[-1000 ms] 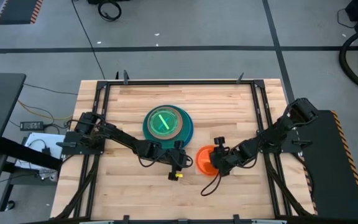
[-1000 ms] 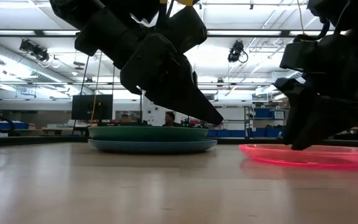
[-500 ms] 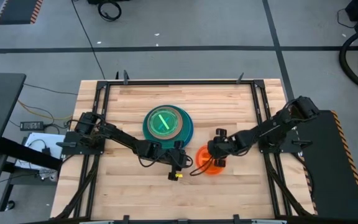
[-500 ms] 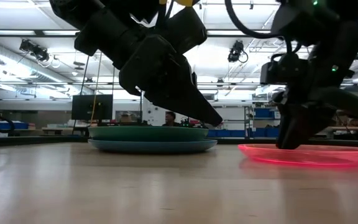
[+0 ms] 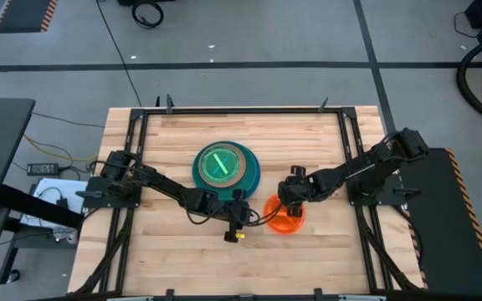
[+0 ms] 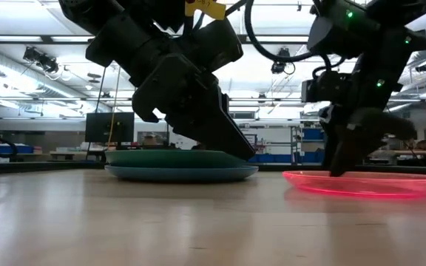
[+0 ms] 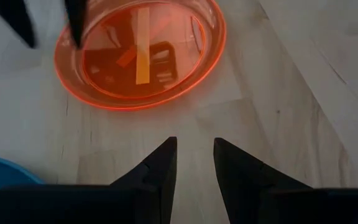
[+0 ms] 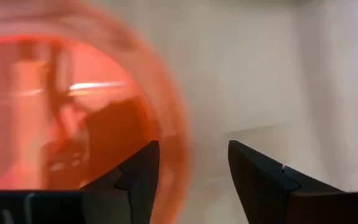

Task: Stack plastic plates
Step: Stack the transparent orange plate on top of the transparent light green plate, then stack the transparent orange plate on top of the transparent light-green plate

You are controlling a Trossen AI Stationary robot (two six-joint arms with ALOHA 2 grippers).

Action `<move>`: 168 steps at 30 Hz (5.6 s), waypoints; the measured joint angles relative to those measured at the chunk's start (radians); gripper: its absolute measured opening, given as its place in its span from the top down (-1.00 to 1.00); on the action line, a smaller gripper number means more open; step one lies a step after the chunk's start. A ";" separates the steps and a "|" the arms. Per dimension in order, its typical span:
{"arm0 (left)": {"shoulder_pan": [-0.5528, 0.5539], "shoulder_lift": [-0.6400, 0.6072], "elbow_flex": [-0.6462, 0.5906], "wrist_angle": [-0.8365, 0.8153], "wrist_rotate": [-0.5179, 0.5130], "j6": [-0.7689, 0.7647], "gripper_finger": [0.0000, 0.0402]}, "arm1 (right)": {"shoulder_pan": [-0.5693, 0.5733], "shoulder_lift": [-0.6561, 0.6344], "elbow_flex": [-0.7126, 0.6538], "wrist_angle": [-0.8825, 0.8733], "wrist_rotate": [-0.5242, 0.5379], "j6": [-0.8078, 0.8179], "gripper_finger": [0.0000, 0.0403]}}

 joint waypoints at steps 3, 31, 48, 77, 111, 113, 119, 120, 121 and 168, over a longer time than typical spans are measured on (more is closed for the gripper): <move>0.000 0.000 0.000 0.000 0.000 -0.001 0.43 | -0.024 0.002 0.000 -0.002 -0.079 -0.015 -0.01; 0.000 0.000 0.000 0.000 0.000 -0.001 0.43 | 0.005 0.001 0.019 -0.013 -0.039 -0.013 0.95; 0.002 0.000 0.000 0.002 -0.017 -0.125 0.43 | 0.000 0.002 0.125 -0.068 -0.009 0.007 0.97; 0.060 -0.010 0.208 -0.318 -0.288 -0.454 0.20 | 0.060 0.002 0.210 -0.165 0.193 0.104 0.97; 0.040 0.060 0.206 -0.303 -0.335 -0.455 0.12 | 0.092 0.002 0.057 -0.083 0.137 0.268 0.95; 0.040 0.060 0.206 -0.303 -0.333 -0.455 0.12 | 0.090 0.002 0.045 -0.073 0.135 0.271 0.94; 0.039 0.060 0.206 -0.302 -0.294 -0.455 0.12 | 0.081 0.002 0.035 -0.067 0.135 0.266 0.83; 0.039 0.060 0.206 -0.302 -0.292 -0.455 0.12 | 0.080 0.002 0.036 -0.068 0.135 0.266 0.82; 0.039 0.060 0.206 -0.302 -0.292 -0.455 0.12 | 0.079 0.002 0.037 -0.067 0.135 0.261 0.80; -0.034 0.072 0.248 -0.261 -0.203 -0.352 0.12 | 0.114 -0.025 0.029 0.064 0.115 0.261 0.25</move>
